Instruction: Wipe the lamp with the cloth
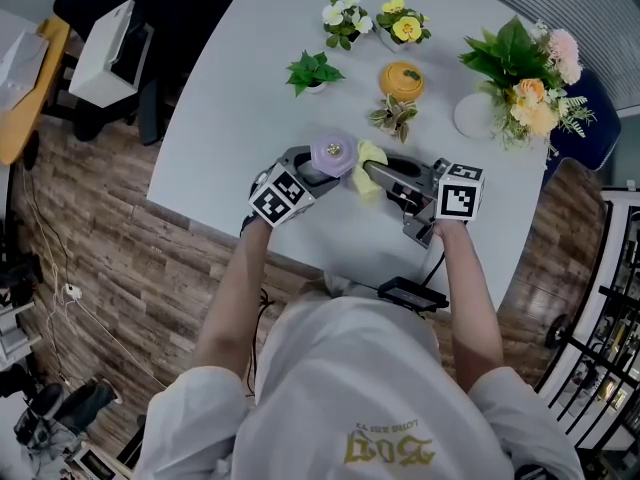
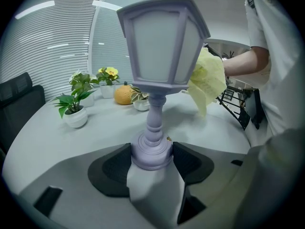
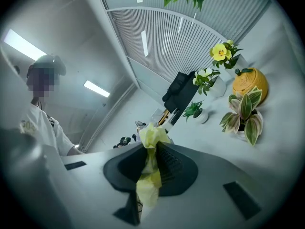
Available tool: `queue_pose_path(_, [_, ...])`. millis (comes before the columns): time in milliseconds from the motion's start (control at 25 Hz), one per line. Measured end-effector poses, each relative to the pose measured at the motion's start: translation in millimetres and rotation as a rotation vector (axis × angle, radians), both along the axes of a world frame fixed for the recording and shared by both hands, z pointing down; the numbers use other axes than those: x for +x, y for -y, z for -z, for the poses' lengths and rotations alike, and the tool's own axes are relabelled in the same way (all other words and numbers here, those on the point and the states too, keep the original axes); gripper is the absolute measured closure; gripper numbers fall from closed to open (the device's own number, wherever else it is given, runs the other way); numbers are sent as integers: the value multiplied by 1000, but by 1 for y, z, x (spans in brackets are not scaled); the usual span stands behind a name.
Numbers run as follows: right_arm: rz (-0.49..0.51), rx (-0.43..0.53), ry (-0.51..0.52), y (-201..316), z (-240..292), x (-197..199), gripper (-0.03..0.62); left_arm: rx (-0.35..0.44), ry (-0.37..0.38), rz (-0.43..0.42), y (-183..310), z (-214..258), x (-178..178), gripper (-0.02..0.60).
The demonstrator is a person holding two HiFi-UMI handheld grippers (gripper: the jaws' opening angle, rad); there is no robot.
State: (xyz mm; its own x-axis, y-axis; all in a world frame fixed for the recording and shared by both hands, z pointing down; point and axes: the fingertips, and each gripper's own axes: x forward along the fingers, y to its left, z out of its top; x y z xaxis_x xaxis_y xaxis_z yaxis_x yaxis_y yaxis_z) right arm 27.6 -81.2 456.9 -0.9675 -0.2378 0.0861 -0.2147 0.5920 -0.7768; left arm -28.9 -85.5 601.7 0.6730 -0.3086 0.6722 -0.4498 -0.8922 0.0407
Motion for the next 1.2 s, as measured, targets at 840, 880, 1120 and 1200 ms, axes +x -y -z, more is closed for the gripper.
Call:
queue_pose_path(840, [-36, -7, -105, 4, -23, -7, 533, 3, 0, 35, 0, 0, 0, 304])
queue_pose_path(880, [-38, -7, -107, 4, -23, -7, 533, 4, -1, 36, 0, 1, 0, 304])
queue_pose_path(1120, [-29, 8, -100, 0, -17, -8, 533, 6, 0, 37, 1, 1, -1, 304])
queue_pose_path(1200, [-26, 12, -87, -2, -14, -7, 533, 4, 0, 38, 1, 0, 0, 304])
